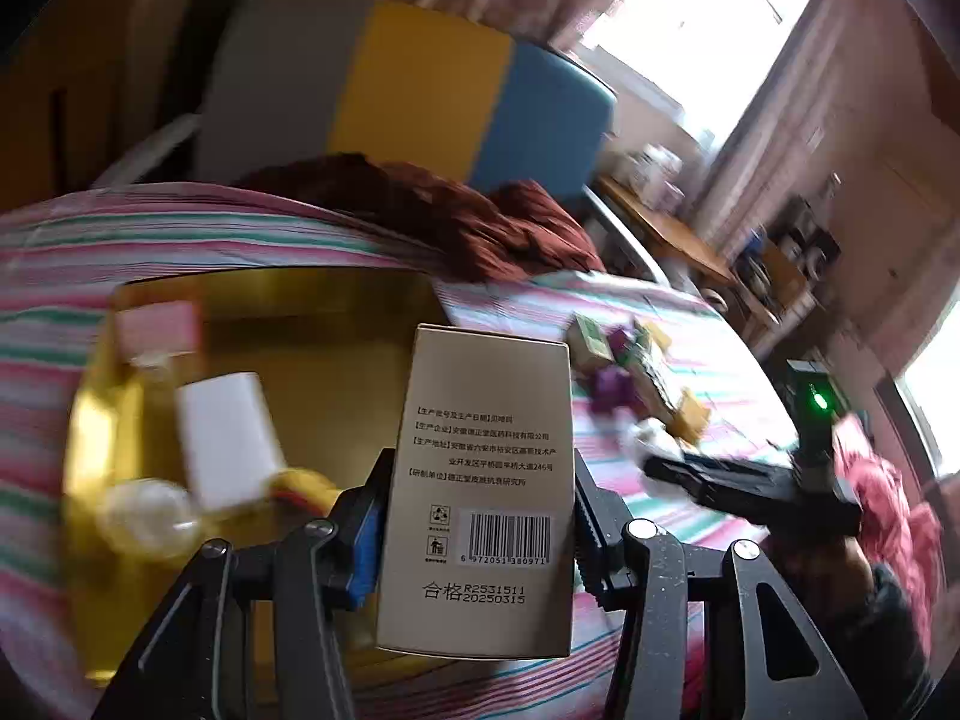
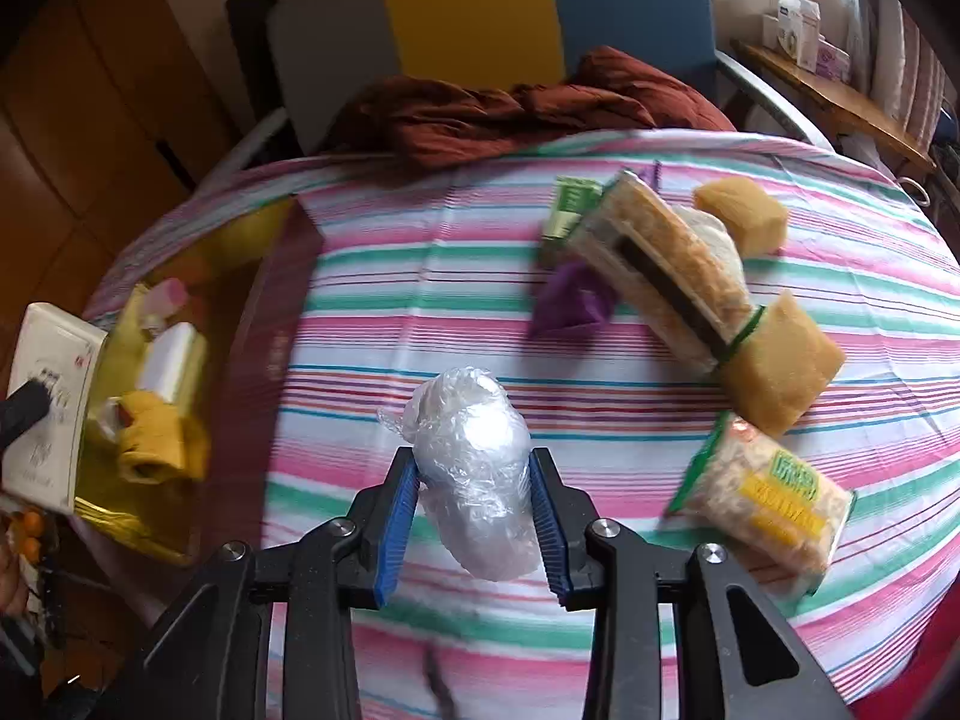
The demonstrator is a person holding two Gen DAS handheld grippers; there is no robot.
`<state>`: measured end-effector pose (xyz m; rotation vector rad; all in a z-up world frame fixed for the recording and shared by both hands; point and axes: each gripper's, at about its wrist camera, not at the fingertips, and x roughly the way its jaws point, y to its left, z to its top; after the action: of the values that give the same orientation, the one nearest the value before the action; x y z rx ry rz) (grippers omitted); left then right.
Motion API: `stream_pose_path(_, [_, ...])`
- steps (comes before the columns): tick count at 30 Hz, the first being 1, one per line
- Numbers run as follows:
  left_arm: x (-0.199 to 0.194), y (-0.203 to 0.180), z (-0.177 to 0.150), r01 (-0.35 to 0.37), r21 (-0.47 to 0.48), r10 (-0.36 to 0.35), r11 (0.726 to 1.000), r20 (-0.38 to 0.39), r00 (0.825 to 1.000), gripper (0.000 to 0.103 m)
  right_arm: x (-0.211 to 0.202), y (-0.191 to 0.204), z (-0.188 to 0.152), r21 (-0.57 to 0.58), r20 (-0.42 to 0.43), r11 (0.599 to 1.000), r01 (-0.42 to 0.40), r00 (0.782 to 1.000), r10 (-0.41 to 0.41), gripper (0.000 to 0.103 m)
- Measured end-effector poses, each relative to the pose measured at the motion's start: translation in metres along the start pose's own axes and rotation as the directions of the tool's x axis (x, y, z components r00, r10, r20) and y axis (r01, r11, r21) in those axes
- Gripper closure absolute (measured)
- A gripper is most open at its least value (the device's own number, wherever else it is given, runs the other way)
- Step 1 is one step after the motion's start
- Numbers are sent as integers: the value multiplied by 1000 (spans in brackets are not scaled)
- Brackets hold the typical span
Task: Organize objects
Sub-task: 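Lower the box and bundle into the gold tray and open both grippers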
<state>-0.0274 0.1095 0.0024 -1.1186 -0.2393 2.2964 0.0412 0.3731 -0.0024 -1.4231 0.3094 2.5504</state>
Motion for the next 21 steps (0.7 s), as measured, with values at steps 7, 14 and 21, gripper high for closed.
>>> stream_pose_path(7, [-44,68,-11,-80,-168,94,982,80,992,51,-18,59,8,-82,70,994,-77,994,83,67])
stream_pose_path(14, [-60,104,-35,-128,-263,153,956,76,985,51,-5,121,15,-186,50,973,-135,988,147,67])
stream_pose_path(21, [-60,119,-50,-186,-280,209,942,54,977,46,12,161,28,-216,48,970,-114,991,127,67])
